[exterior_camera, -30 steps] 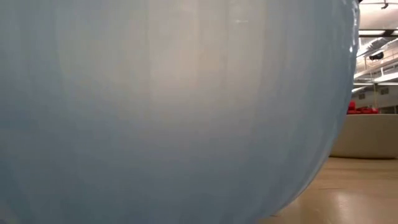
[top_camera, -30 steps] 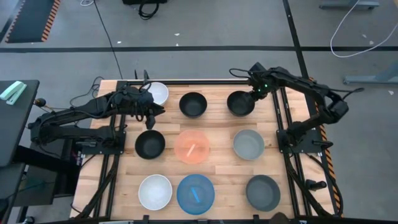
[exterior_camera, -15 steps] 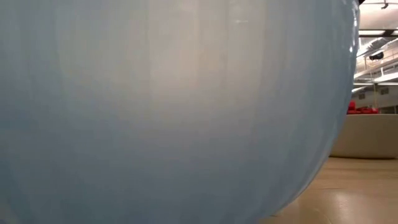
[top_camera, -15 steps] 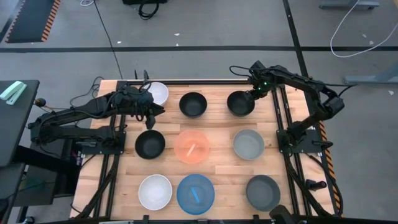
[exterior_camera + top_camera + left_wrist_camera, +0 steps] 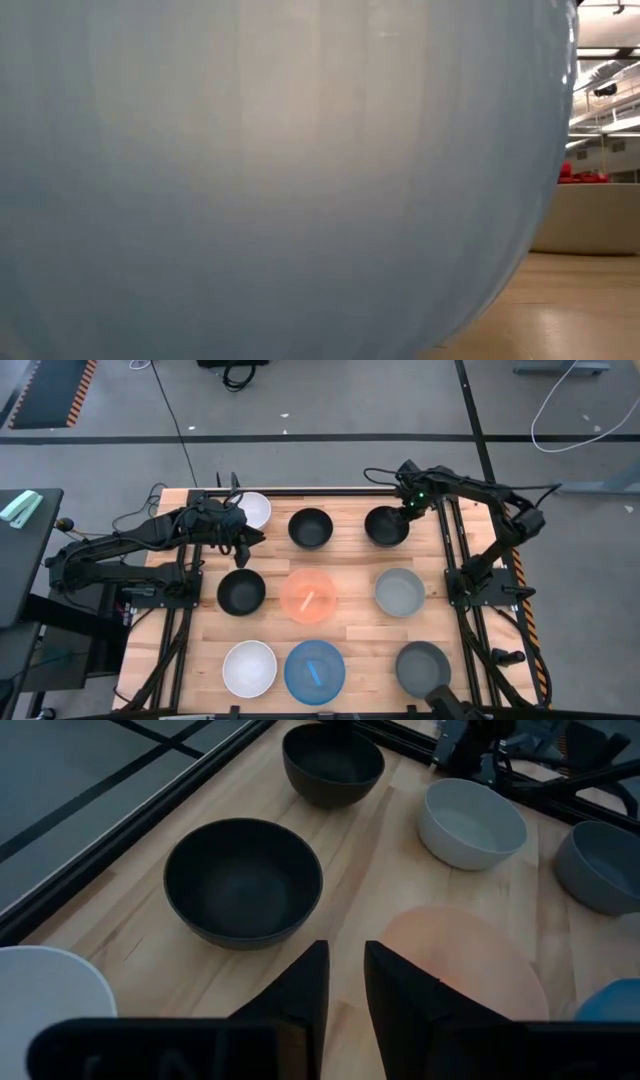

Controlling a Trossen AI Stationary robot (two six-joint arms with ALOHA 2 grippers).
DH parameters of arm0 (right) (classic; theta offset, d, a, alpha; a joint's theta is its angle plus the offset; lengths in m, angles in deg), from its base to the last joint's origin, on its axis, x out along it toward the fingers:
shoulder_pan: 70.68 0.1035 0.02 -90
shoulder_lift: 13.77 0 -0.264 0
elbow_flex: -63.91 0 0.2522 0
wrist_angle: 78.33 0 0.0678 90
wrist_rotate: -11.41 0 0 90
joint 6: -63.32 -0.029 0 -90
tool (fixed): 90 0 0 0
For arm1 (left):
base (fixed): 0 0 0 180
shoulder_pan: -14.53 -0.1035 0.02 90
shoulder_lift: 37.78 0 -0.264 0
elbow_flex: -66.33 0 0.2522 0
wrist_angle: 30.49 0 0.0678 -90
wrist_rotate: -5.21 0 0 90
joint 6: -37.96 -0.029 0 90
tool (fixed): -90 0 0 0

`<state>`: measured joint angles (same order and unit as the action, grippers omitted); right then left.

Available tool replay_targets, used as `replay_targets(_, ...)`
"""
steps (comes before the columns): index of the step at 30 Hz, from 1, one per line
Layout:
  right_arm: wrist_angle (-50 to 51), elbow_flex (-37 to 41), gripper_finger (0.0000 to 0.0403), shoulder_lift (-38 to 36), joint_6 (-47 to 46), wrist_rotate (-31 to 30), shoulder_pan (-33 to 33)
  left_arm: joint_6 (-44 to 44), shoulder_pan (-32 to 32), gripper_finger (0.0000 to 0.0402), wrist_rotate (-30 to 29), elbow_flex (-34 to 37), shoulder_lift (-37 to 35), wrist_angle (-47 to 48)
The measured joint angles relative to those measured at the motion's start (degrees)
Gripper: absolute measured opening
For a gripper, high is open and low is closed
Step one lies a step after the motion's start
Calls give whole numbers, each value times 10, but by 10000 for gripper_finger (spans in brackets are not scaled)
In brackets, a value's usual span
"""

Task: Nest bowls inside each other
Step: Stack the top right black bowl on top of the grey bowl

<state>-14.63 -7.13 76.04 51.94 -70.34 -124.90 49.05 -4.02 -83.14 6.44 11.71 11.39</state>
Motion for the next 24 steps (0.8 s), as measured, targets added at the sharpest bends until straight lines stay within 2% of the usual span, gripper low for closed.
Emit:
replay_targets(5,-9,0,63,5,0,2,0,0,0,75,0,0,0,0)
replay_targets(11,-31,0,13,2,-6,1,0,-3,0,68,0,0,0,0)
replay_targets(24,-38,0,7,-19,-9,-6,22,-3,0,50,-1,0,0,0)
